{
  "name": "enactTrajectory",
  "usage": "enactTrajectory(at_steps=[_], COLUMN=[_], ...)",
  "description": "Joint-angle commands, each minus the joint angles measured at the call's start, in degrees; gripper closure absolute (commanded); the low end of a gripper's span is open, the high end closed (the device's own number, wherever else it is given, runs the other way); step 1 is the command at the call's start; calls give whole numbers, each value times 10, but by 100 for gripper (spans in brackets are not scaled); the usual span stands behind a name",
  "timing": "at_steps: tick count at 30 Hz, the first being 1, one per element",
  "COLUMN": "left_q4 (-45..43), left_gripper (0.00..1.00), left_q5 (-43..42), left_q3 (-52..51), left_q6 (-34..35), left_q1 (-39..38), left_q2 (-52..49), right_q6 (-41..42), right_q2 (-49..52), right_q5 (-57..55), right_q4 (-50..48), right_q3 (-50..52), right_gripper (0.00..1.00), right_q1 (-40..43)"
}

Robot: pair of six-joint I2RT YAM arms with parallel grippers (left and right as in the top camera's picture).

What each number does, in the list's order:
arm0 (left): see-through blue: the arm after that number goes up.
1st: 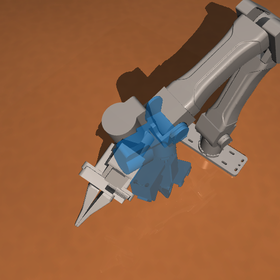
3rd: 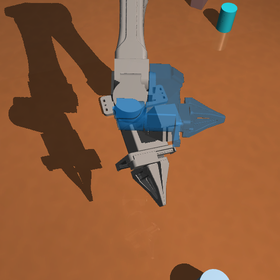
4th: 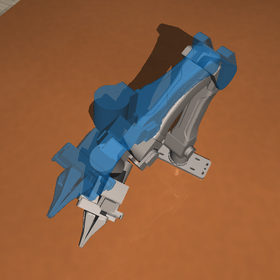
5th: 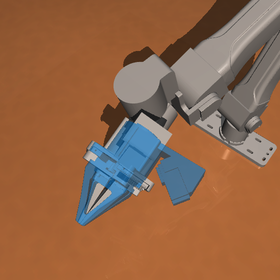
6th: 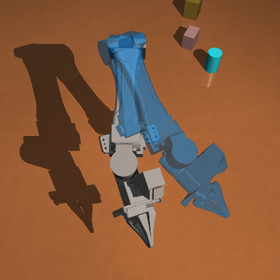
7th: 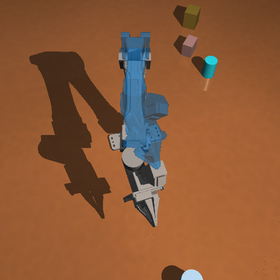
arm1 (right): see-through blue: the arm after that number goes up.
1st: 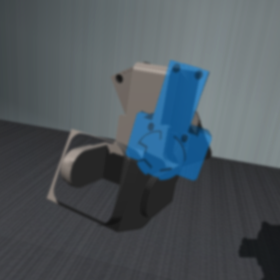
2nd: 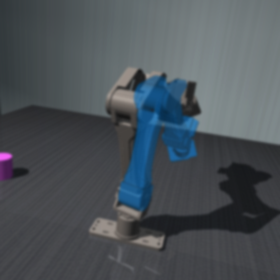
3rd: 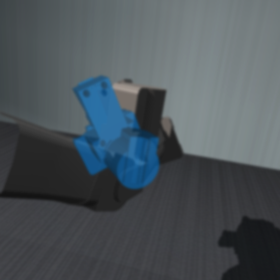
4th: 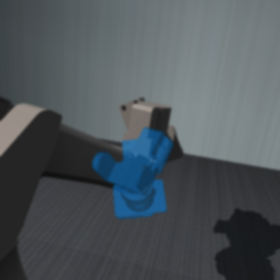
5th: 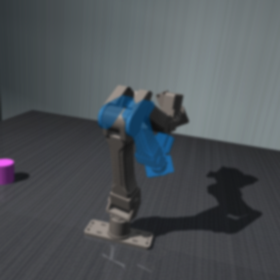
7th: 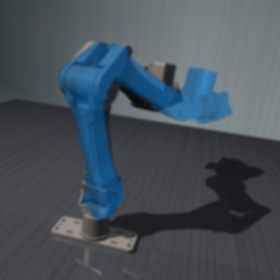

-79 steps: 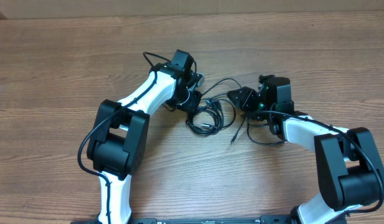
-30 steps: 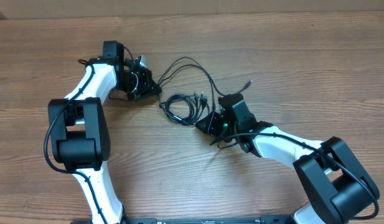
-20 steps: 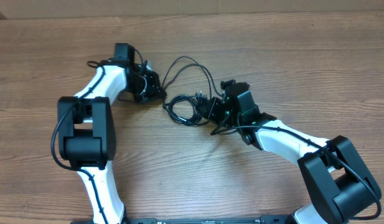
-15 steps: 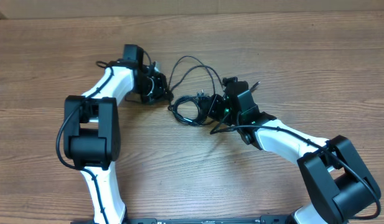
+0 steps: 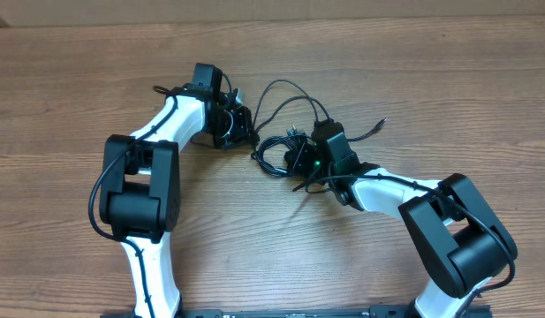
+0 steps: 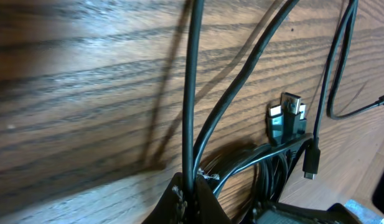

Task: Untangle cables

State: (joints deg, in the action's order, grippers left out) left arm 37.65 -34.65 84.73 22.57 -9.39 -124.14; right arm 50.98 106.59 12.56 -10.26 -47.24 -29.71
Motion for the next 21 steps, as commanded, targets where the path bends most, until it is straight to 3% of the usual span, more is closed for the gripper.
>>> enactTrajectory(at_steps=[1,13,21], left_q4=[-2,24,50], left_gripper=[96,96,96], left_q5=[7,10,55], left_q3=[-2,-2,-12], left_q6=[9,9,69], left_q1=[20,101,170], left_q2=[-10,-10,-10], right_q6=[5,114,123], right_q2=[1,1,1], right_q5=[-29,-88,-84], right_q4=[17,123,134], right_q3=[-6,-6,-6], right_gripper=[96,96,96], right_q1=[2,29,38])
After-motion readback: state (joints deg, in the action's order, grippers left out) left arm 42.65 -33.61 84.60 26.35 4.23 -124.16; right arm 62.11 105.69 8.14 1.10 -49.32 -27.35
